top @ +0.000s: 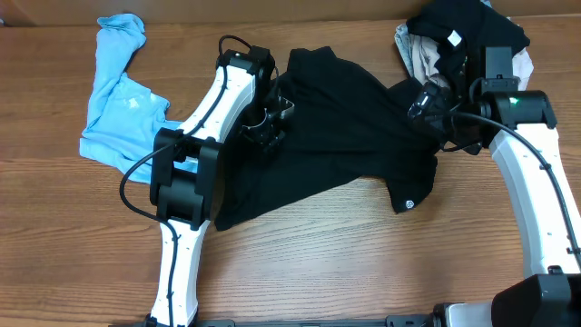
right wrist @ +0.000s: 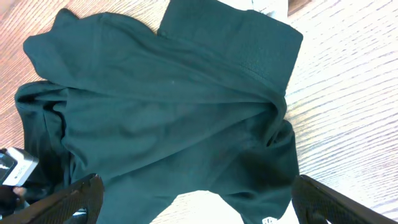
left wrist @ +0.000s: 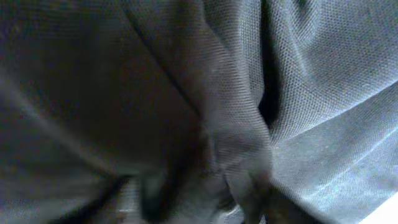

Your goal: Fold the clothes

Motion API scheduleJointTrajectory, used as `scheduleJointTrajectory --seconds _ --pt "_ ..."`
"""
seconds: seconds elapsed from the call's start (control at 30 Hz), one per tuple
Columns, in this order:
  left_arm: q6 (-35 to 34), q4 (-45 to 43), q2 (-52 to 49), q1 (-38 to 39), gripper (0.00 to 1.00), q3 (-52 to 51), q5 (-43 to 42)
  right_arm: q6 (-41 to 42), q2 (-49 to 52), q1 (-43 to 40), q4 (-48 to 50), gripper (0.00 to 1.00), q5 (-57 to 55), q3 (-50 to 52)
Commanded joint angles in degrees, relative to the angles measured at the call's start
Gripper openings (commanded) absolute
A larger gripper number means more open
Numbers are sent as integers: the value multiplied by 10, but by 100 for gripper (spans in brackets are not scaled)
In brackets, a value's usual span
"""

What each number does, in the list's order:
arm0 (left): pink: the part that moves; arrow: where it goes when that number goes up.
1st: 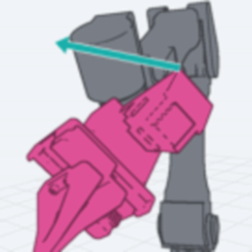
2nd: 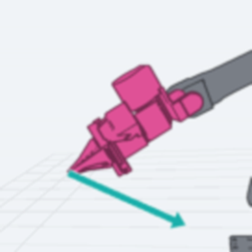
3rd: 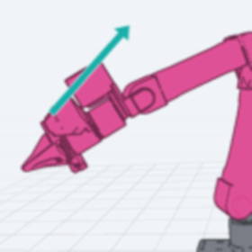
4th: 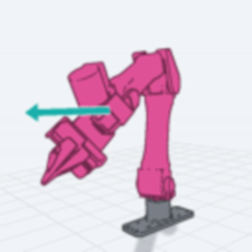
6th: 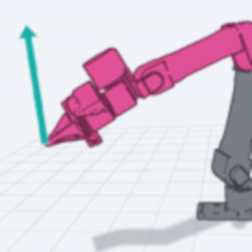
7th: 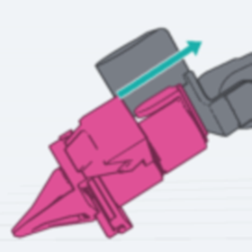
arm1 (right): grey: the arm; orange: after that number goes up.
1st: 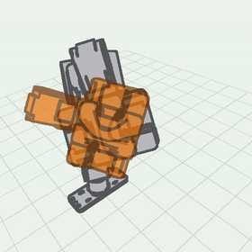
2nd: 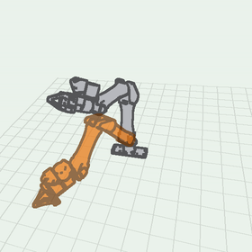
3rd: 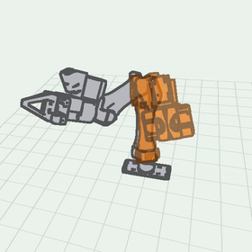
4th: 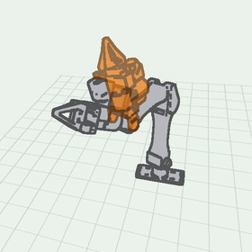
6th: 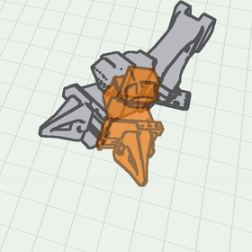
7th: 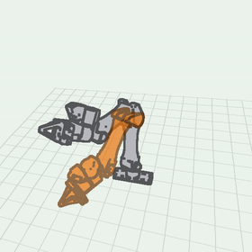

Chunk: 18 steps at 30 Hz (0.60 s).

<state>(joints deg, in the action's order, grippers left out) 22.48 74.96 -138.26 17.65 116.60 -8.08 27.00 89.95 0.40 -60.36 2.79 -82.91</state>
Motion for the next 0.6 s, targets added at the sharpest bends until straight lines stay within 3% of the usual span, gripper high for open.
scheduleJointTrajectory --seconds 0.0,0.03,0.27,0.33,0.47,0.57 --pt "-3 3 -2 5 12 7 -3 2 -4 -2 8 100 3 -7" --pt "-7 5 -2 4 6 13 -2 2 -4 -2 10 100 3 -7" --pt "-37 47 -2 2 5 101 49 2 -4 -2 18 100 3 -7" --pt "-48 62 -2 2 13 136 77 2 -4 -2 18 100 3 -7" --pt "-76 72 -2 -4 16 187 133 2 -4 -2 18 100 3 -7" --pt "-80 54 -2 -12 32 195 161 2 -4 -2 18 100 3 -7"
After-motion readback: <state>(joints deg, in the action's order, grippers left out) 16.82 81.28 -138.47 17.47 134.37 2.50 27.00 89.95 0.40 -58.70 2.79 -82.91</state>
